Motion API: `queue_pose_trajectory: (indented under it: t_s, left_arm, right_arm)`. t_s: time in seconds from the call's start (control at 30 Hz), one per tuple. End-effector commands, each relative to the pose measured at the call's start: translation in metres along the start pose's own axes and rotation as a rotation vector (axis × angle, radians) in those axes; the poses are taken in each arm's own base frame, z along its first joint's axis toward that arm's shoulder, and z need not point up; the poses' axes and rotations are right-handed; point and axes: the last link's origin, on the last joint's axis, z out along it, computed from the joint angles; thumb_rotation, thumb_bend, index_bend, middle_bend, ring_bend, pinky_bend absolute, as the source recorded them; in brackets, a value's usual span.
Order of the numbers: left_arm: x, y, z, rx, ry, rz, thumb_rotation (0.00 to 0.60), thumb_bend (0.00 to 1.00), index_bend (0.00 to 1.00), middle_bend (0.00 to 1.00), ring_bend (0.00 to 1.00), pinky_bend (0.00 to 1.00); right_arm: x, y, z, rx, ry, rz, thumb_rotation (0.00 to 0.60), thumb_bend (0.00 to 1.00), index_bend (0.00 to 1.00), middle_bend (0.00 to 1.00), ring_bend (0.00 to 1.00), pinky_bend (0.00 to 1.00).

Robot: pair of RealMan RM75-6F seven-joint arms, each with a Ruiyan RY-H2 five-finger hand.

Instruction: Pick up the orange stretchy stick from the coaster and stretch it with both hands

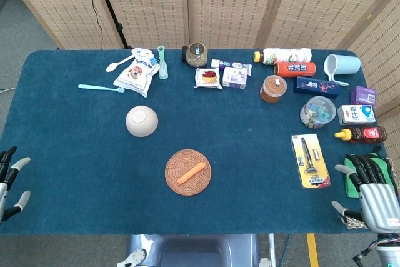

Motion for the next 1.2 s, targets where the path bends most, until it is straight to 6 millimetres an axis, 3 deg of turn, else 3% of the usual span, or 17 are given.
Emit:
queue_pose_trajectory:
  t_s: [0.03, 0.27, 0.5, 0.8, 1.07, 1.2]
  left_arm:
    - [0.002, 0.0, 0.0, -0.005, 0.006, 0.003, 0.6, 0.31, 0.21, 0.01, 0.04, 0.0]
    - [0.006, 0.001, 0.004, -0.016, 0.012, 0.014, 0.6, 0.31, 0.23, 0.01, 0.04, 0.0]
    - [0.007, 0.004, 0.01, -0.029, 0.011, 0.018, 0.6, 0.31, 0.23, 0.01, 0.04, 0.0]
    - [0.01, 0.013, 0.024, -0.067, 0.016, 0.029, 0.6, 0.31, 0.23, 0.01, 0.04, 0.0]
    - [0.014, 0.021, 0.032, -0.098, 0.026, 0.044, 0.6, 0.31, 0.23, 0.01, 0.04, 0.0]
    - [0.018, 0.024, 0.035, -0.107, 0.03, 0.054, 0.6, 0.31, 0.23, 0.01, 0.04, 0.0]
  right_arm:
    - [0.0, -0.004, 0.003, 0.017, -0.008, 0.009, 0.6, 0.0, 0.27, 0.13, 0.08, 0.07]
    - [-0.004, -0.029, 0.026, 0.109, -0.056, 0.045, 0.6, 0.0, 0.28, 0.13, 0.08, 0.07]
    - [-0.009, -0.062, 0.056, 0.224, -0.11, 0.13, 0.6, 0.12, 0.35, 0.15, 0.07, 0.08]
    - [-0.023, -0.105, 0.092, 0.361, -0.199, 0.184, 0.6, 0.15, 0.4, 0.15, 0.05, 0.06]
    - [-0.036, -0.131, 0.116, 0.42, -0.247, 0.205, 0.6, 0.39, 0.41, 0.16, 0.04, 0.06]
    - [-0.046, -0.143, 0.129, 0.442, -0.28, 0.216, 0.6, 0.4, 0.42, 0.16, 0.04, 0.06]
